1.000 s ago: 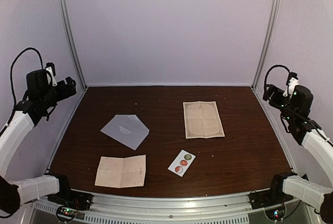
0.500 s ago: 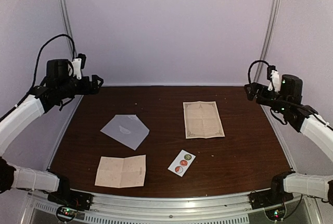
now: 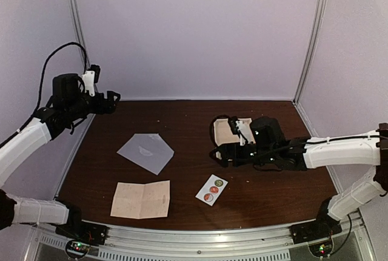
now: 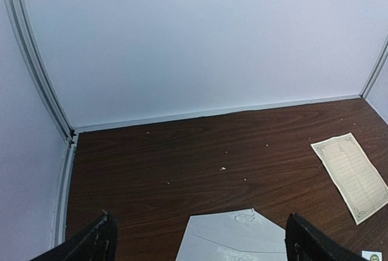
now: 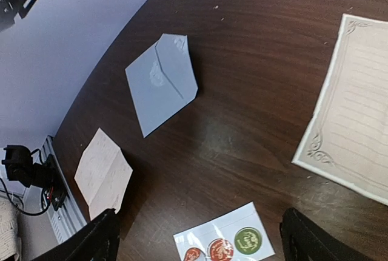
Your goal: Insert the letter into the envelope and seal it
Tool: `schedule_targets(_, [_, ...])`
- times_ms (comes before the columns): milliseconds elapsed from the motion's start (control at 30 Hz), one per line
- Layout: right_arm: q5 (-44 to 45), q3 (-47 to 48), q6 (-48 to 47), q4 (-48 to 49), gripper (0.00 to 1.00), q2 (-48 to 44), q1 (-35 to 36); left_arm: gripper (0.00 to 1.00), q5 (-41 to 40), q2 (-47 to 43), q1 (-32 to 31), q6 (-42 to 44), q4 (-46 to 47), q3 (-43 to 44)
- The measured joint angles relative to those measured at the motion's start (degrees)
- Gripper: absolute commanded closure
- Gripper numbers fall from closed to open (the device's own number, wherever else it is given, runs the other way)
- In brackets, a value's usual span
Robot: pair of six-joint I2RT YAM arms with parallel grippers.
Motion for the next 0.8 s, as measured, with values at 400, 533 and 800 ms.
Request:
schedule_targets(400, [1.42,15.28,4.72,6.78,0.14,26.58,14.73,0.02,-10.32,-7.15,0.00,3.32,2.21,-0.81])
schedule_targets(533, [0.09,19.43,4.66,6.93,0.14,32.48,16.00,0.02,-11.02,-7.19,0.00,3.32,2.19,-0.83])
schedule_targets(800, [-1.49,23.12,3.89,5.20,0.15,37.59,16.04,0.02,-11.61,-7.19,0.00,3.32,2.19,-1.11])
